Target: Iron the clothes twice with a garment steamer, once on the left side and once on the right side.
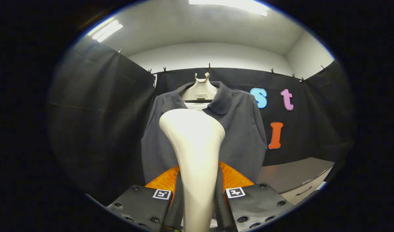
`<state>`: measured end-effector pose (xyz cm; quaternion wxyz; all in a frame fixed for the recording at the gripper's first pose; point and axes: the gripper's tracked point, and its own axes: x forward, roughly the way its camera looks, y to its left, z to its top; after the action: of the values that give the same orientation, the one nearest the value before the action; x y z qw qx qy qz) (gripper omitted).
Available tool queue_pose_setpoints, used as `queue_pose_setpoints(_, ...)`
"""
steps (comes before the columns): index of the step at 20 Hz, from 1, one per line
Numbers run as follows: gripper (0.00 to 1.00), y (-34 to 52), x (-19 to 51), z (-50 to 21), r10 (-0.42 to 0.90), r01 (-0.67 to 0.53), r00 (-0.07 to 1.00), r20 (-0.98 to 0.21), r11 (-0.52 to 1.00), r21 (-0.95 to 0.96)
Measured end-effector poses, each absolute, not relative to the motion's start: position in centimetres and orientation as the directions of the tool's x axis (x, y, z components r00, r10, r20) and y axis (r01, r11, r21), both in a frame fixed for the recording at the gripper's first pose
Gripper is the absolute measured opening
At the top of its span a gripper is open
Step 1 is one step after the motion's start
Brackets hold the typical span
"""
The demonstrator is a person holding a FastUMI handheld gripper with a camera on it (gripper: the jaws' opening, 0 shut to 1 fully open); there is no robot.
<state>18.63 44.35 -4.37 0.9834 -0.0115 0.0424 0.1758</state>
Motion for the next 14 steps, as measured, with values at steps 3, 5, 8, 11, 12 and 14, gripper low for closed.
queue_pose_setpoints(3, 0.48, 48.4, 20.8, -5.3, 0.356, -0.360, 0.928, -0.107, 0.933, -0.019)
queue_pose_setpoints(5, 0.48, 50.4, 21.9, -6.0, 0.364, -0.370, 0.923, -0.124, 0.929, -0.027)
queue_pose_setpoints(8, 0.48, 52.8, 23.0, -7.1, 0.372, -0.381, 0.917, -0.146, 0.924, -0.035)
queue_pose_setpoints(11, 0.48, 54.3, 24.3, -7.9, 0.363, -0.373, 0.920, -0.151, 0.927, -0.042)
queue_pose_setpoints(12, 0.48, 54.7, 24.9, -8.2, 0.362, -0.372, 0.920, -0.154, 0.927, -0.043)
queue_pose_setpoints(14, 0.48, 55.5, 25.6, -8.8, 0.367, -0.380, 0.916, -0.163, 0.923, -0.054)
